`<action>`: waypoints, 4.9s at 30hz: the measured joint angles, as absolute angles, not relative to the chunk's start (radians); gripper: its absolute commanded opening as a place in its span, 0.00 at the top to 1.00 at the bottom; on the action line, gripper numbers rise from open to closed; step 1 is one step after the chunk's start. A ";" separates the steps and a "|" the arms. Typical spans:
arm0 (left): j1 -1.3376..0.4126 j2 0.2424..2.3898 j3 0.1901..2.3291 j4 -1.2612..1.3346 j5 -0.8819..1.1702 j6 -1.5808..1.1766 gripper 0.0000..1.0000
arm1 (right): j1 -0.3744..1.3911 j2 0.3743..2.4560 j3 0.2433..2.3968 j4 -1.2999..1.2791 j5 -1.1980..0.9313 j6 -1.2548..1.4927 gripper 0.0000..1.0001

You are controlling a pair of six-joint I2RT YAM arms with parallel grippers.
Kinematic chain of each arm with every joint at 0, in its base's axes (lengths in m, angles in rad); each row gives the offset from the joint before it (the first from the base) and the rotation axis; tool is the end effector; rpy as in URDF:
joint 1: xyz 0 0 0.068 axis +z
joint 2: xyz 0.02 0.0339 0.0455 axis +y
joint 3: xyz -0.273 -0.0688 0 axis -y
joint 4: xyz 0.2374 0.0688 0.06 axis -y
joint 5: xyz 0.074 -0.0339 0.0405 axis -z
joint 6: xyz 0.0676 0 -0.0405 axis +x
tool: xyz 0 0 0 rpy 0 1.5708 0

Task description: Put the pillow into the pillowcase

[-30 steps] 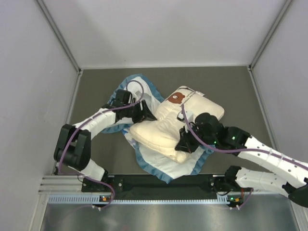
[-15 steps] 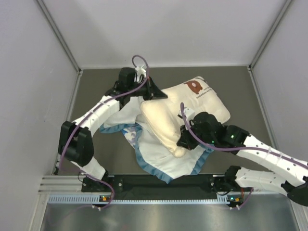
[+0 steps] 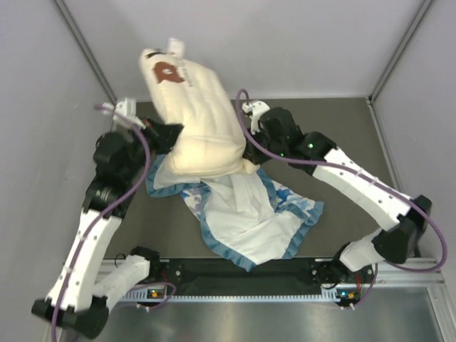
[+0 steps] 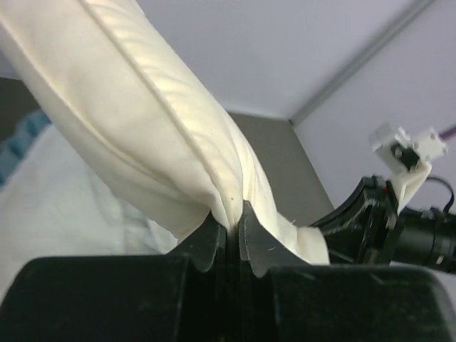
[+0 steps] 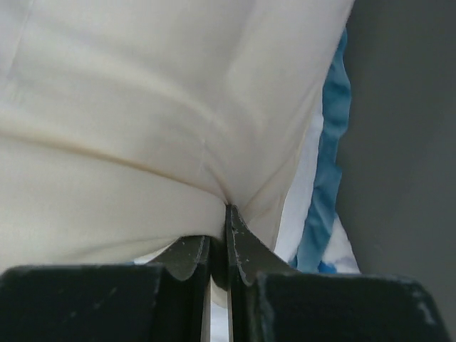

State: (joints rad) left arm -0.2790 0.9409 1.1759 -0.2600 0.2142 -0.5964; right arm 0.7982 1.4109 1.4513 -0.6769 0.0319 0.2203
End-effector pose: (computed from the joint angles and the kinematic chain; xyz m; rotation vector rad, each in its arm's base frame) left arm 0.2038 -0.0733 0.4442 -0.0901 1.6592 -0.8441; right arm 0.2285 0.2313 0.3684 -0.6261 2.1699 0.5239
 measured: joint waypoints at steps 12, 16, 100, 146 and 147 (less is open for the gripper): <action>-0.264 0.428 0.466 -0.216 -0.152 -0.560 1.00 | 0.796 2.017 1.888 -0.711 -0.013 0.241 0.96; -0.273 0.480 0.357 -0.224 -0.182 -0.556 1.00 | 0.794 2.128 1.875 -0.720 -0.012 0.265 0.47; -0.464 0.409 0.270 -0.112 -0.458 -0.629 1.00 | 0.807 1.532 1.241 -0.603 0.129 0.381 0.47; -0.466 0.402 0.282 -0.220 -0.441 -0.596 1.00 | 0.809 2.339 1.979 -0.806 0.514 0.313 1.00; -0.466 0.402 0.282 -0.219 -0.436 -0.596 1.00 | 0.808 2.337 1.969 -0.800 0.511 0.313 1.00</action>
State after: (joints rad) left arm -0.4656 0.4023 0.2825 -0.2192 -0.4362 -0.5961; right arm 0.8082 2.3375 1.9686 -0.7998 0.5114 0.3134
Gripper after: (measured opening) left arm 0.078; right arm 0.013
